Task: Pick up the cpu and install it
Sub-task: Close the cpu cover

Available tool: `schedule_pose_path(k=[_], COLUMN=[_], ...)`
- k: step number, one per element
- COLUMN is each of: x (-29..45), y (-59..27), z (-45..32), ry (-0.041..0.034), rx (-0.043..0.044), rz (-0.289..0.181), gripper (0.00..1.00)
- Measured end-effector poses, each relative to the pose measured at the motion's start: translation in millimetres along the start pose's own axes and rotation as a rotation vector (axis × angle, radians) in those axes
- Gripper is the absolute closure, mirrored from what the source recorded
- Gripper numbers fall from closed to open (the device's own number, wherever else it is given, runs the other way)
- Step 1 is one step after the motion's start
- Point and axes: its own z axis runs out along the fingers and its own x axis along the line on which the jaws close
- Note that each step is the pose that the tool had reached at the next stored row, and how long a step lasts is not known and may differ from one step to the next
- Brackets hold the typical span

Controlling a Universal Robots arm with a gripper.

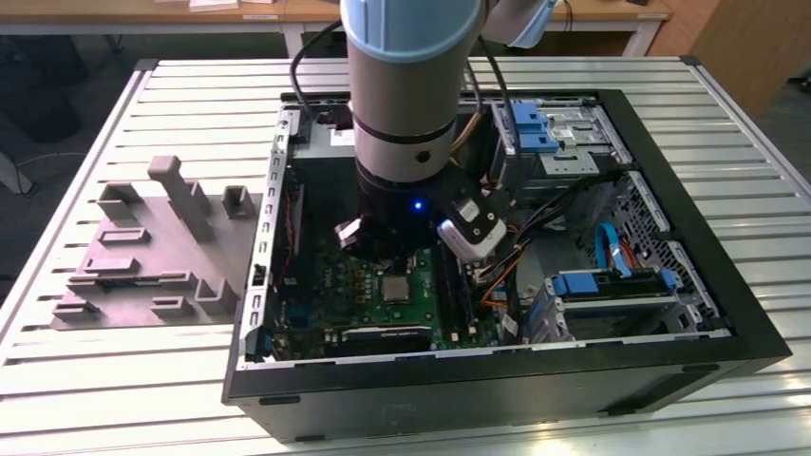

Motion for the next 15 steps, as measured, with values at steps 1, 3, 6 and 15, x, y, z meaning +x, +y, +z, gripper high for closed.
schedule_pose_path(k=[1, 3, 6, 15], x=[0.0, 0.0, 0.0, 0.0], y=[0.0, 0.0, 0.0, -0.1], z=[0.2, 0.6, 0.9, 1.0], ry=[0.0005, 0.0015, 0.0026, 0.0028], rx=[0.0, 0.0, 0.0001, 0.0], rz=[-0.018, -0.056, -0.104, -0.112], gripper=[0.89, 0.89, 0.89, 0.89])
